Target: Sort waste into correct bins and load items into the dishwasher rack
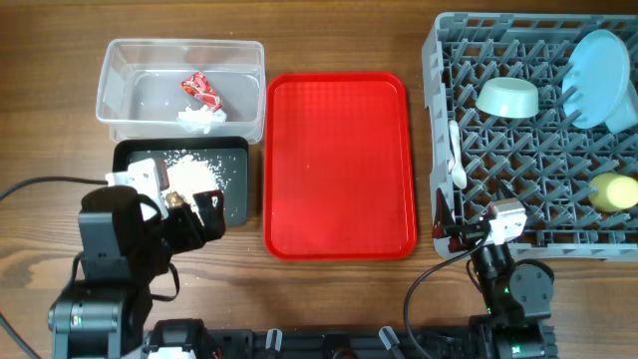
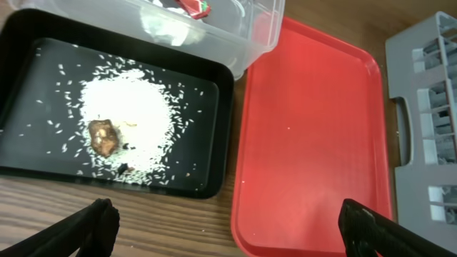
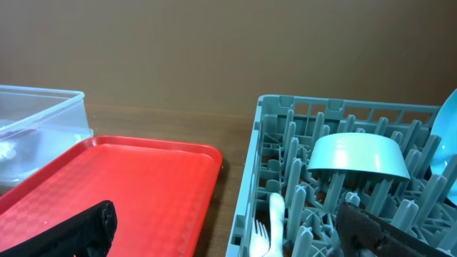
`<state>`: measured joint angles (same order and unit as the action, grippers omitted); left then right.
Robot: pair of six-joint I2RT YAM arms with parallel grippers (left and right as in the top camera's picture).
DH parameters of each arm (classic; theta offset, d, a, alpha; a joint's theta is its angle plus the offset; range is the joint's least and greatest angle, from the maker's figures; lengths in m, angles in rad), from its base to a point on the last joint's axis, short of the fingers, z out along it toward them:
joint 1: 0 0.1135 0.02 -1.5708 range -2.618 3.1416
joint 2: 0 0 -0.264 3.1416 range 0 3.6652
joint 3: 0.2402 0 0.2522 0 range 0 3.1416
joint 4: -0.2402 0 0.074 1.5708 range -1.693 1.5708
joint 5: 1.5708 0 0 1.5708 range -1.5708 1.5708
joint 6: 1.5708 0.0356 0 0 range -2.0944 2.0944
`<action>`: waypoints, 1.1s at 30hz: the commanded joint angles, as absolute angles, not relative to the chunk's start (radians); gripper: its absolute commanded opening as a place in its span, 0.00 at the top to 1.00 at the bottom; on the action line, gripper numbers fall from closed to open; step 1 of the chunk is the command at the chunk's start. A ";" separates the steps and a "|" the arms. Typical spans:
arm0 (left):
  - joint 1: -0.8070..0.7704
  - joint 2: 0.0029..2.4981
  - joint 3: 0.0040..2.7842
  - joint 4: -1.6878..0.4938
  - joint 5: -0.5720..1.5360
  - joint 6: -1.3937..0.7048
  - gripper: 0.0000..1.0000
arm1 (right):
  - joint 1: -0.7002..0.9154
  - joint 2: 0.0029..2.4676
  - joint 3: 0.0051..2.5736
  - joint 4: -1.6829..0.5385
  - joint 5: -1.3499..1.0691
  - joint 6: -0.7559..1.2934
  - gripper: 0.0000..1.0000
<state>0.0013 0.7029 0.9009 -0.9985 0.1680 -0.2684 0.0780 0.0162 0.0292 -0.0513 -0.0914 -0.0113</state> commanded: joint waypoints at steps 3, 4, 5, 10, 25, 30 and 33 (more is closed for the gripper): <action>0.019 0.449 0.684 -0.813 0.089 -0.266 0.00 | 0.082 0.005 0.028 -0.046 -0.074 0.003 0.00; 0.019 0.396 0.628 -0.765 0.084 -0.266 0.00 | 0.082 0.005 0.028 -0.045 -0.074 0.003 0.00; 0.019 0.330 0.555 -0.702 0.084 -0.266 0.00 | 0.082 0.005 0.028 -0.045 -0.074 0.002 0.00; 0.019 0.057 0.221 -0.416 0.085 -0.278 0.00 | 0.082 0.005 0.028 -0.046 -0.074 0.003 0.00; 0.018 0.003 0.006 -0.075 0.014 -0.241 0.00 | 0.082 0.005 0.028 -0.045 -0.074 0.003 0.00; 0.018 0.003 0.006 -0.075 0.014 -0.241 0.00 | 0.082 0.005 0.028 -0.046 -0.074 0.002 0.00; 0.018 0.003 0.006 -0.075 0.014 -0.241 0.00 | 0.082 0.005 0.028 -0.046 -0.074 0.003 0.00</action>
<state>0.0135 0.0135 0.0139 -0.0746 0.0235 -0.2642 0.0780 0.0143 0.0280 -0.0509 -0.0845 -0.0113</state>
